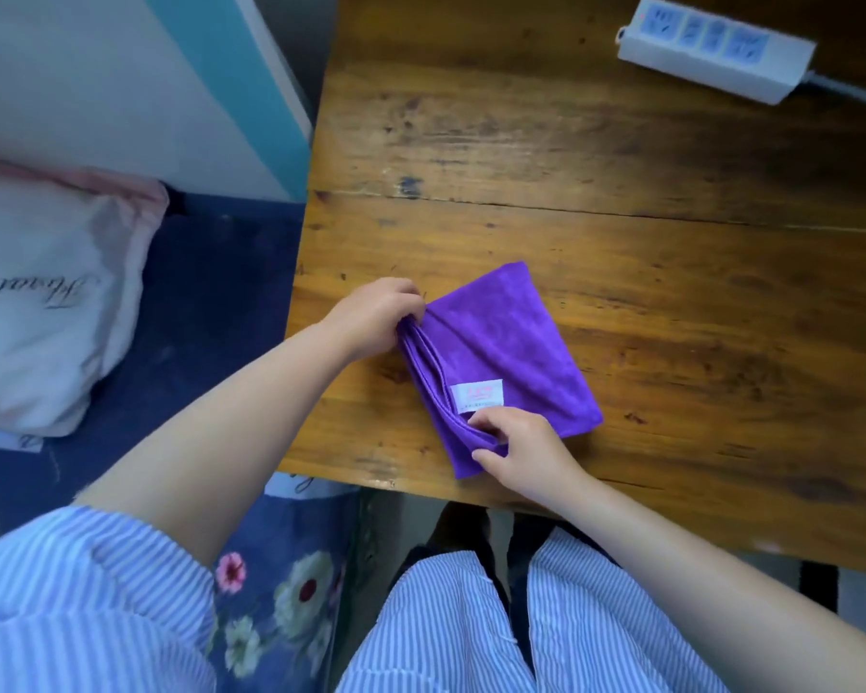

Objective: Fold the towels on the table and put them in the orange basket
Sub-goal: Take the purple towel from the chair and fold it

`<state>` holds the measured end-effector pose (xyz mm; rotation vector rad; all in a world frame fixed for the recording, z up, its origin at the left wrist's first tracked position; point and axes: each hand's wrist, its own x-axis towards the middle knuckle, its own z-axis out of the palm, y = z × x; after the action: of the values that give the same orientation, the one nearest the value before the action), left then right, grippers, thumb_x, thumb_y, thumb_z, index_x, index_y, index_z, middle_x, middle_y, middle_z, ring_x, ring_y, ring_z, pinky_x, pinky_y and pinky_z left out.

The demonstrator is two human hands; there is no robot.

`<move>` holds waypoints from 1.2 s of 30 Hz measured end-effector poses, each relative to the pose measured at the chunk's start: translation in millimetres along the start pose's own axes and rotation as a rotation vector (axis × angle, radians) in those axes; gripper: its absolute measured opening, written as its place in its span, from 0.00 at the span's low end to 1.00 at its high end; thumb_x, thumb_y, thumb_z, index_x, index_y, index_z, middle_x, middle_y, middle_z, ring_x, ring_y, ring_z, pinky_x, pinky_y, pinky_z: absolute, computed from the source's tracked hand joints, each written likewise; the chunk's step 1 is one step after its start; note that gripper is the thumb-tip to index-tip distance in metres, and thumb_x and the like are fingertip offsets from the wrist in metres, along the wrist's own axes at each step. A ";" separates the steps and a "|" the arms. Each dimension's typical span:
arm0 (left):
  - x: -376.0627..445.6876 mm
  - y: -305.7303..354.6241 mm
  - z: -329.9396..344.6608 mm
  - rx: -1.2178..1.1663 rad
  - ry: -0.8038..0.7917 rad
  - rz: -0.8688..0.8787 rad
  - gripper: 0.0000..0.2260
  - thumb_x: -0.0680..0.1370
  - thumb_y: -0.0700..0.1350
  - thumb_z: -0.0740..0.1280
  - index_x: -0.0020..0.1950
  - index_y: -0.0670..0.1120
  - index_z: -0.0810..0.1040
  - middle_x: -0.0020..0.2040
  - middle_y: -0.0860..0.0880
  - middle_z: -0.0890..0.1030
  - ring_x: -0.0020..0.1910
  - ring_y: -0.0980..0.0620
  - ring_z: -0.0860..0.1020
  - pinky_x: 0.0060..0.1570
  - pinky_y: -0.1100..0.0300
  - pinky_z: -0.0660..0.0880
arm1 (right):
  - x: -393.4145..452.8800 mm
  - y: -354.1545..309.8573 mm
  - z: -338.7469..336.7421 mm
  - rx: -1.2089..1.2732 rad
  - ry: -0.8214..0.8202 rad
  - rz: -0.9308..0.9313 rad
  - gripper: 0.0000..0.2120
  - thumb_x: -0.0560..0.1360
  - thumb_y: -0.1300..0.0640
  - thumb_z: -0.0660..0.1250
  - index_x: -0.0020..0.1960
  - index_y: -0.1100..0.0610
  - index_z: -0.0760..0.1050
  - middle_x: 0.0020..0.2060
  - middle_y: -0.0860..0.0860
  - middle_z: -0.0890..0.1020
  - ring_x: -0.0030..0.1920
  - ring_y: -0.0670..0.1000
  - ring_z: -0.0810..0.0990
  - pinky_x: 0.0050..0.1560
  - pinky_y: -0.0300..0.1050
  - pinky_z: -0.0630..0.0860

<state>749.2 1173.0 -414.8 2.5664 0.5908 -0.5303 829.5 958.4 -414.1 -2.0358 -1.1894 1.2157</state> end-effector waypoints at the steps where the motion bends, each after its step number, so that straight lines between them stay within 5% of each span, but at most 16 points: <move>1: -1.3 -1.7 1.3 0.052 0.003 0.026 0.11 0.72 0.31 0.64 0.53 0.38 0.78 0.59 0.41 0.76 0.59 0.42 0.73 0.52 0.52 0.71 | 1.1 -0.1 1.1 -0.033 -0.024 -0.004 0.14 0.70 0.65 0.69 0.55 0.62 0.77 0.52 0.56 0.81 0.54 0.54 0.78 0.52 0.37 0.68; 6: -11.8 -12.5 11.6 0.121 -0.024 0.058 0.16 0.75 0.35 0.62 0.62 0.42 0.74 0.64 0.42 0.73 0.60 0.41 0.73 0.52 0.52 0.72 | -1.0 0.5 9.6 -0.259 -0.133 -0.078 0.15 0.72 0.58 0.67 0.57 0.60 0.75 0.52 0.57 0.79 0.55 0.56 0.75 0.54 0.45 0.70; 10: -17.2 -7.0 13.5 -0.223 -0.004 -0.163 0.17 0.75 0.33 0.59 0.62 0.43 0.73 0.63 0.44 0.74 0.61 0.44 0.73 0.57 0.58 0.71 | -7.3 3.0 3.4 -0.328 -0.142 -0.175 0.12 0.69 0.55 0.65 0.48 0.61 0.78 0.40 0.56 0.81 0.44 0.56 0.80 0.46 0.41 0.72; 13: -17.2 -1.8 14.2 -0.563 0.091 -0.367 0.13 0.76 0.34 0.58 0.59 0.41 0.74 0.61 0.43 0.76 0.56 0.46 0.74 0.54 0.62 0.67 | -8.9 8.3 -13.4 -0.287 0.093 -0.214 0.11 0.67 0.57 0.59 0.40 0.61 0.79 0.31 0.54 0.80 0.35 0.54 0.78 0.39 0.38 0.68; 17: -17.4 5.8 19.2 -0.579 0.109 -0.430 0.14 0.77 0.43 0.65 0.62 0.41 0.73 0.59 0.44 0.77 0.55 0.45 0.76 0.56 0.56 0.72 | -1.0 19.1 -43.1 -0.430 0.429 0.024 0.16 0.69 0.53 0.62 0.48 0.65 0.78 0.43 0.60 0.82 0.44 0.62 0.79 0.47 0.47 0.74; 20: -16.3 9.3 21.4 -0.542 0.166 -0.434 0.14 0.76 0.41 0.67 0.60 0.40 0.76 0.58 0.43 0.79 0.56 0.45 0.76 0.56 0.56 0.72 | 10.9 20.7 -48.2 -0.467 0.334 0.374 0.22 0.73 0.50 0.66 0.61 0.62 0.73 0.57 0.59 0.77 0.59 0.62 0.73 0.59 0.54 0.69; 26: -18.7 15.5 17.3 -0.819 0.218 -0.398 0.11 0.75 0.34 0.67 0.56 0.36 0.78 0.48 0.45 0.78 0.47 0.50 0.74 0.45 0.62 0.72 | 16.2 27.2 -47.6 -0.154 0.435 0.355 0.10 0.75 0.58 0.65 0.53 0.63 0.77 0.51 0.58 0.81 0.55 0.59 0.76 0.59 0.52 0.68; 30: -18.7 14.9 22.1 -0.856 0.237 -0.373 0.11 0.75 0.32 0.66 0.56 0.35 0.77 0.48 0.45 0.78 0.41 0.52 0.74 0.38 0.73 0.71 | 10.6 35.7 -53.0 0.018 0.457 0.379 0.10 0.75 0.62 0.64 0.53 0.65 0.77 0.51 0.61 0.81 0.53 0.61 0.77 0.48 0.42 0.67; 34: -13.2 13.0 35.5 -0.645 0.238 -0.459 0.11 0.75 0.37 0.67 0.58 0.38 0.77 0.54 0.42 0.81 0.46 0.50 0.74 0.49 0.62 0.70 | 14.9 39.4 -47.8 -0.148 0.411 0.448 0.16 0.76 0.58 0.62 0.62 0.64 0.72 0.59 0.61 0.76 0.61 0.60 0.72 0.58 0.49 0.69; 36: -12.0 15.1 36.9 -0.560 0.249 -0.454 0.16 0.75 0.40 0.67 0.63 0.40 0.74 0.59 0.42 0.78 0.53 0.47 0.76 0.55 0.59 0.70 | 13.0 34.6 -40.2 -0.361 0.510 0.340 0.18 0.75 0.59 0.62 0.63 0.64 0.70 0.61 0.62 0.74 0.62 0.62 0.71 0.61 0.57 0.69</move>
<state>736.9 1138.6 -434.7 1.9731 1.2301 -0.1449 882.5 953.3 -426.3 -2.6851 -0.8776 0.5654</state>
